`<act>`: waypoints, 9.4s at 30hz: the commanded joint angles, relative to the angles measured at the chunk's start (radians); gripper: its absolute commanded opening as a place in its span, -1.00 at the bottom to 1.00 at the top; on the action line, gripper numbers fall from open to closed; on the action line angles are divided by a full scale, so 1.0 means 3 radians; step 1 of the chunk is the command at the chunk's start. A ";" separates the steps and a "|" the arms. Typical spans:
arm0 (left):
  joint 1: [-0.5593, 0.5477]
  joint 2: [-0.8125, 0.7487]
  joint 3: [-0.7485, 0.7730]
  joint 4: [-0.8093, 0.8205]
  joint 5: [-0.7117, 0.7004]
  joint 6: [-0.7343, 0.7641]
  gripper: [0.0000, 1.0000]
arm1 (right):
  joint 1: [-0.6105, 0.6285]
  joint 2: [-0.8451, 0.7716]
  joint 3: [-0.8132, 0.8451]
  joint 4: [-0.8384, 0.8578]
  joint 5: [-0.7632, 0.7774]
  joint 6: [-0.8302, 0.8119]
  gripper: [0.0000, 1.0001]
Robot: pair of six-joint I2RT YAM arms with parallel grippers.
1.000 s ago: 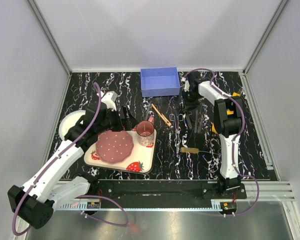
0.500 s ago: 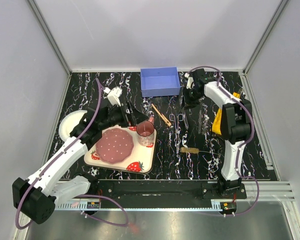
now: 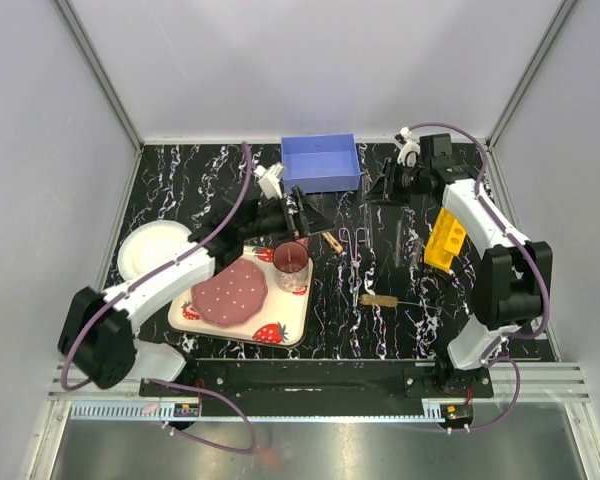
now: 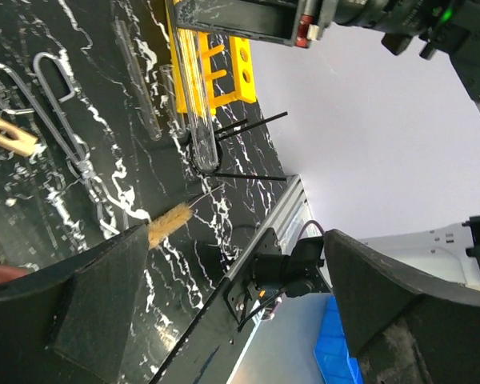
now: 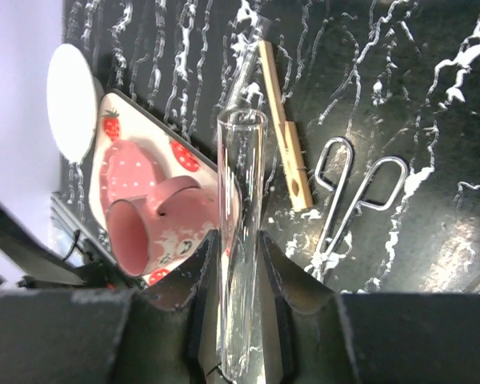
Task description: Organize the chemistry lab equipment
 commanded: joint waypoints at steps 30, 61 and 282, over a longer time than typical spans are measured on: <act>-0.0613 0.1710 0.1481 0.0273 -0.0264 -0.0275 -0.15 | -0.0351 -0.0814 -0.0746 0.1159 -0.0791 0.0992 -0.54; -0.0373 0.0289 0.0535 -0.0278 0.0288 0.1703 -0.79 | -0.0351 -0.0896 -0.0563 0.1201 -0.2617 0.0435 0.99; -0.0030 -0.1113 0.0034 -0.1547 -0.0954 0.1259 0.97 | -0.0029 0.0796 0.0450 -0.0947 0.1560 -0.1207 0.99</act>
